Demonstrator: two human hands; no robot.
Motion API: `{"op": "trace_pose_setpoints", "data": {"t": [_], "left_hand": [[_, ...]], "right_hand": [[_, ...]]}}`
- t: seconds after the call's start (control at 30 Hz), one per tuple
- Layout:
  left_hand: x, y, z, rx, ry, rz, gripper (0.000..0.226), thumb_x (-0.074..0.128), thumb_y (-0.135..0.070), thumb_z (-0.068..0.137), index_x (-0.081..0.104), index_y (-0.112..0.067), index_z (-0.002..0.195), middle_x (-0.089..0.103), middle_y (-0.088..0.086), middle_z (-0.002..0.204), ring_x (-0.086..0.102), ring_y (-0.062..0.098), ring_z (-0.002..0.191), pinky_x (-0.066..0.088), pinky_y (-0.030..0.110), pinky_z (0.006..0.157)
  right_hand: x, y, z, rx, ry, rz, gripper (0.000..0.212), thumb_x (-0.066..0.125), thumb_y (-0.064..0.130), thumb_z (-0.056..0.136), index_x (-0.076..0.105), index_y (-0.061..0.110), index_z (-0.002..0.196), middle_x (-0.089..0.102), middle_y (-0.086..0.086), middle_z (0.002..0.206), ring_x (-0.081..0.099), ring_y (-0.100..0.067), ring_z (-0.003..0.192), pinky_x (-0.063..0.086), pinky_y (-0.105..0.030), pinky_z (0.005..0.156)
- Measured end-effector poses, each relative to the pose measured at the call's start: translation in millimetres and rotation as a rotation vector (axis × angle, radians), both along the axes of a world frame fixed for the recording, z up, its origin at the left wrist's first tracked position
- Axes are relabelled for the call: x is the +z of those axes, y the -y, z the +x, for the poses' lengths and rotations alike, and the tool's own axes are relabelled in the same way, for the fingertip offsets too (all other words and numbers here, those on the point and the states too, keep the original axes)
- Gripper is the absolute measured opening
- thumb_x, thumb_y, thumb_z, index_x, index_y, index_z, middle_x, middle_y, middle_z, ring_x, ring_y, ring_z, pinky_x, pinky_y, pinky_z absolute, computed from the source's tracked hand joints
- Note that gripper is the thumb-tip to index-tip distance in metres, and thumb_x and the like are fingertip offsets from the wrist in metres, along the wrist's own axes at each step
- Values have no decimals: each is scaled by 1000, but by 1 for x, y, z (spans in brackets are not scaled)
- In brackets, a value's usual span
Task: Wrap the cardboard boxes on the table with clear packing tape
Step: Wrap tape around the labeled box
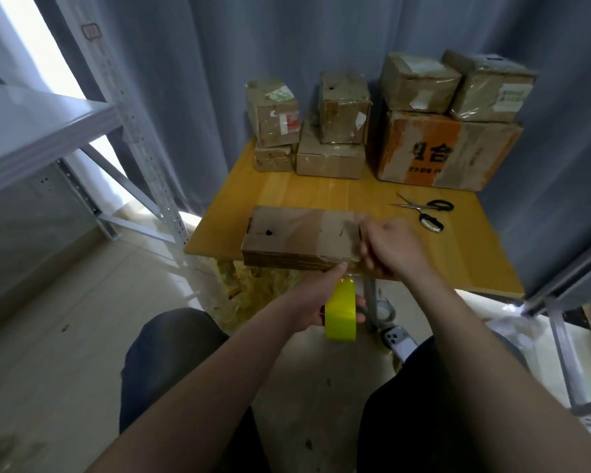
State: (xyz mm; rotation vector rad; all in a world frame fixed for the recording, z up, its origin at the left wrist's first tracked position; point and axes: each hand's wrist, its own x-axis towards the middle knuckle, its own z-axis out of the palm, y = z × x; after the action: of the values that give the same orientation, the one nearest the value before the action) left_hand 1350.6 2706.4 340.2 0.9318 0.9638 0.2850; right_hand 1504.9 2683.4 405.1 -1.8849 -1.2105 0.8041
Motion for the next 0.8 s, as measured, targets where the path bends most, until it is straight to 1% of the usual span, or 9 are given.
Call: {"op": "trace_pose_setpoints", "data": {"t": [0.13, 0.2, 0.27, 0.37, 0.43, 0.53, 0.6, 0.7, 0.8], "left_hand": [[-3, 2, 1, 41, -60, 48, 70, 44, -64, 102, 62, -2, 129, 75, 16, 97, 74, 32, 85, 59, 44, 80], [-6, 0, 3, 62, -134, 63, 74, 44, -69, 99, 63, -7, 134, 76, 17, 111, 75, 33, 100, 61, 49, 88], [-8, -1, 4, 54, -164, 37, 79, 47, -76, 90, 61, -14, 138, 72, 18, 124, 71, 37, 112, 57, 56, 97], [25, 13, -1, 10, -243, 102, 59, 47, -62, 101, 61, -11, 127, 70, 16, 115, 71, 32, 102, 61, 48, 88], [45, 14, -10, -95, -429, 374, 39, 49, -46, 106, 61, -9, 106, 66, 12, 94, 68, 27, 82, 61, 41, 77], [63, 0, -30, -88, -780, 1272, 20, 55, -27, 100, 61, -17, 84, 59, 0, 80, 61, 21, 82, 45, 25, 64], [62, -16, -40, -108, -830, 1651, 15, 60, -27, 93, 68, -20, 103, 67, 1, 103, 62, 24, 103, 44, 30, 83], [38, -34, -45, -447, -969, 1589, 70, 70, -42, 87, 42, -26, 150, 42, 1, 157, 34, 30, 147, 30, 54, 115], [18, -40, -38, -500, -1061, 1525, 94, 78, -36, 84, 23, -28, 160, 18, 2, 170, 21, 41, 153, 26, 65, 118]], "right_hand": [[-21, 40, -11, 184, 40, -435, 79, 35, 78, 96, 72, 11, 77, 72, -13, 64, 63, -23, 47, 54, -32, 56], [-33, 51, -18, 175, -32, -417, 74, 38, 83, 91, 72, 18, 102, 71, -11, 69, 63, -23, 51, 51, -24, 50], [-43, 54, -23, 129, -125, -310, 66, 46, 77, 93, 69, 21, 118, 73, -12, 81, 71, -28, 65, 53, -26, 53], [-60, 50, -25, -1, -291, -223, 64, 67, 64, 87, 73, 6, 114, 75, -24, 103, 74, -39, 93, 62, -47, 85], [-66, 49, -29, -49, -301, -171, 50, 68, 51, 88, 74, 5, 107, 74, -22, 107, 72, -36, 97, 57, -55, 96], [-62, 52, -37, -106, -373, -148, 39, 63, 50, 91, 70, 15, 107, 73, -17, 106, 71, -37, 99, 57, -54, 94], [-91, 38, -29, -112, -494, -171, 55, 64, 61, 88, 68, 13, 113, 76, -21, 100, 74, -43, 91, 61, -53, 82], [-114, 30, -26, -66, -514, -183, 83, 67, 89, 66, 72, 18, 108, 78, -15, 97, 74, -41, 89, 59, -54, 88], [-61, 61, -55, -28, -534, -88, 35, 60, 41, 103, 65, 7, 111, 76, -20, 83, 74, -33, 63, 61, -34, 61]]}}
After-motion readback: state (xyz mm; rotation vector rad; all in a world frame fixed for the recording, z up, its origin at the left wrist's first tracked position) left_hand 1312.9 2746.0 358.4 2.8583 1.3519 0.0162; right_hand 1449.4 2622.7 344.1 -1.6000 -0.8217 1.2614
